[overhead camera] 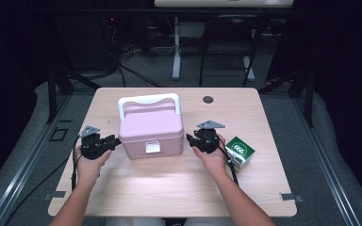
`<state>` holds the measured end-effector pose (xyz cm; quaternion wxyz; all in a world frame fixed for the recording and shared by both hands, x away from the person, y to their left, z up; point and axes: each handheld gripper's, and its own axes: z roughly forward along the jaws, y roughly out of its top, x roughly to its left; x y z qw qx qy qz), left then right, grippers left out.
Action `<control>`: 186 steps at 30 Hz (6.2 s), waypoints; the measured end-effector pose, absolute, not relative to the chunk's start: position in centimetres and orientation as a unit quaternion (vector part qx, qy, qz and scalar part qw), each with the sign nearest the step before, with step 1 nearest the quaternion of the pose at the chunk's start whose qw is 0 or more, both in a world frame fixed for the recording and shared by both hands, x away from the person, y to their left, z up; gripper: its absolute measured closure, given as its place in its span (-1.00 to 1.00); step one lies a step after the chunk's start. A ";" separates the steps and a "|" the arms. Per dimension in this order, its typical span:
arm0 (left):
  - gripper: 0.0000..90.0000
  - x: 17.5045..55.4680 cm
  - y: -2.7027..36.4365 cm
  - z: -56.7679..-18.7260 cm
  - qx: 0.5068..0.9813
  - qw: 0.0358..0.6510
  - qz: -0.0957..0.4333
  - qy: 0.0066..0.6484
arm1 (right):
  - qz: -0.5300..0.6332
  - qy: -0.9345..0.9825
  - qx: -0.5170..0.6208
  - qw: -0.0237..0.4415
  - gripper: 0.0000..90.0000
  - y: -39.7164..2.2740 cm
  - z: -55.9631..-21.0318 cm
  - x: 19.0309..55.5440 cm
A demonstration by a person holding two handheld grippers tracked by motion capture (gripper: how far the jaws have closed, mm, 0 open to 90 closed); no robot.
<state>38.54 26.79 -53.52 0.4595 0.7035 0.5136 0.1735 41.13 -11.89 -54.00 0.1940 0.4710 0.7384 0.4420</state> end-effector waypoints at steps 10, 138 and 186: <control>0.70 37.9 26.1 -53.5 0.715 0.451 0.173 0.505 | 0.451 0.739 0.468 0.175 0.66 -10.9 -54.4 41.2; 0.07 33.7 20.6 -43.4 0.824 0.423 0.102 0.362 | 0.449 0.817 0.347 0.100 0.03 -17.6 -43.8 32.6; 0.63 33.5 19.7 -42.1 0.824 0.422 0.107 0.361 | 0.463 0.808 0.351 0.097 0.65 -17.1 -43.4 33.0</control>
